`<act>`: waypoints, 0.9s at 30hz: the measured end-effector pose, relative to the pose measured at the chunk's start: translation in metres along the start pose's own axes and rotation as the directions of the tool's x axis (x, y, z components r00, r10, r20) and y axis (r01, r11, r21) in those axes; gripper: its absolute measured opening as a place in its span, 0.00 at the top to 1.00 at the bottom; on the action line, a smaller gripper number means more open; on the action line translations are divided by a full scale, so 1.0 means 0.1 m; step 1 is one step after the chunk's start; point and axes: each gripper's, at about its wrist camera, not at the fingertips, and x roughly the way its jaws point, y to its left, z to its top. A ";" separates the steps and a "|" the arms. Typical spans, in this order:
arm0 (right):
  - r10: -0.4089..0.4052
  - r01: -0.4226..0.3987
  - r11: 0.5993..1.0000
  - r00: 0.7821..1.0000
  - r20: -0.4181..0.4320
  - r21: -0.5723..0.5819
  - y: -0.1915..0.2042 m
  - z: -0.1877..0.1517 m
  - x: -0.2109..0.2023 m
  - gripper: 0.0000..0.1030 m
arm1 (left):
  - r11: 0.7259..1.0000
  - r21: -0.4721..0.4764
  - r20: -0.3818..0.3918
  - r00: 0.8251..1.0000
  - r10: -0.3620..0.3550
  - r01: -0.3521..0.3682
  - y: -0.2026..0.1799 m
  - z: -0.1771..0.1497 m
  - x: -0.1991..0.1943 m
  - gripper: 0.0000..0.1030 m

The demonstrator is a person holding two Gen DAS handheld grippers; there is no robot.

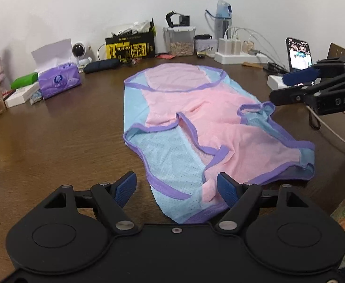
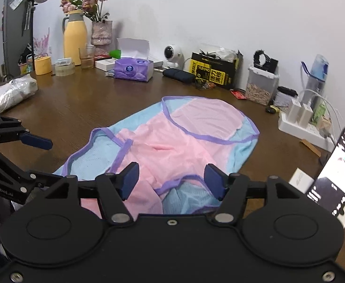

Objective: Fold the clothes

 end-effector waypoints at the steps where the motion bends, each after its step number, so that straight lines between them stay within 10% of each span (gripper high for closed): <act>1: -0.002 0.002 1.000 1.000 -0.002 0.002 0.00 -0.02 0.00 0.34 | 1.000 0.002 -0.004 1.000 0.006 -0.006 -0.01 -0.01 0.02 0.28; 19: -0.037 0.033 0.997 0.998 0.059 0.074 -0.09 -0.23 -0.08 0.18 | 1.000 -0.001 -0.046 0.999 0.019 -0.019 -0.01 0.15 0.09 0.00; 27: -0.026 0.018 0.989 0.998 0.058 0.144 -0.23 -0.20 -0.03 0.10 | 0.959 -0.278 0.173 0.985 -0.012 0.061 0.13 0.09 -0.13 0.00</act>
